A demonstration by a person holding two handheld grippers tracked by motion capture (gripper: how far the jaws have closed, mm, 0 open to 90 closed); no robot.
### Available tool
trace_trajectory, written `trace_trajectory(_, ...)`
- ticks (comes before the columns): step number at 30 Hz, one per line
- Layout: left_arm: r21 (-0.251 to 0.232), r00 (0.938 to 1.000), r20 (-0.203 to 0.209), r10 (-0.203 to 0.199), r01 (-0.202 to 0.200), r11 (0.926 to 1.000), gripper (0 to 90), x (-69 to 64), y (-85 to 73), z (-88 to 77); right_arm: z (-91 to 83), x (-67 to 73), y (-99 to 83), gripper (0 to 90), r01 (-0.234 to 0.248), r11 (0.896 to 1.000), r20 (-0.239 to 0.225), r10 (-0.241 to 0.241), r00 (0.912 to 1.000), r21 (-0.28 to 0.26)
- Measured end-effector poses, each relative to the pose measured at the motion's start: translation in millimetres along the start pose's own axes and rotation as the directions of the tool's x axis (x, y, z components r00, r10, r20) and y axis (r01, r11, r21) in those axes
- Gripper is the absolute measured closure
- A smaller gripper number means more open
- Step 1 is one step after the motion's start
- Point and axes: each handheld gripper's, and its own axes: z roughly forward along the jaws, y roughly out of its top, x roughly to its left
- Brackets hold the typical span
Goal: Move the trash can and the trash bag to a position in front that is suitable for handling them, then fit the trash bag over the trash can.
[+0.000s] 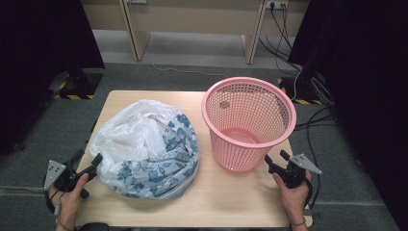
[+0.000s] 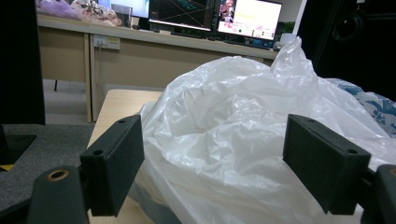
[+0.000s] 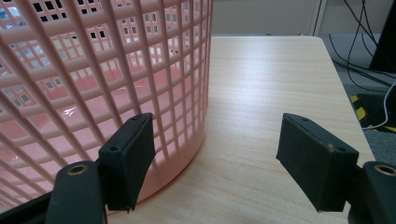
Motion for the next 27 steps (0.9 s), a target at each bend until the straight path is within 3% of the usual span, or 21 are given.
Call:
trace_trajectory(7,-0.101,0.9985,0.045,0.033,-0.028,0.9945,21.0,-19.3,40.2,-2.1,-0.3,-1.0,0.0,27.6,-0.012,1.0,-0.005,0.012,0.9999,-0.002)
trace_trajectory(14,-0.054,0.9936,0.105,0.044,-0.038,0.9978,20.2,-35.6,45.9,11.6,-0.2,-1.1,0.0,27.5,-0.015,1.0,-0.004,0.015,0.9999,-0.002)
trace_trajectory(17,-0.009,0.9875,0.14,0.072,-0.072,0.9974,20.6,-47.3,53.8,21.0,0.0,0.0,0.0,27.5,-0.002,1.0,-0.001,0.002,1.0,0.001)
trace_trajectory(19,0.062,0.9832,0.166,0.076,-0.087,0.9942,20.3,-54.3,59.0,30.9,-0.1,-0.2,0.0,27.5,-0.008,1.0,-0.004,0.008,1.0,0.0)
trace_trajectory(24,0.153,0.9717,0.212,0.104,-0.138,0.9785,20.8,-71.1,68.0,57.2,0.1,-1.4,0.2,27.6,-0.015,1.0,-0.016,0.015,0.9998,0.002)
trace_trajectory(27,0.209,0.9596,0.253,0.123,-0.178,0.9616,20.9,-82.8,75.5,71.0,1.1,-2.0,0.5,27.6,-0.02,1.0,-0.018,0.02,0.9996,0.001)
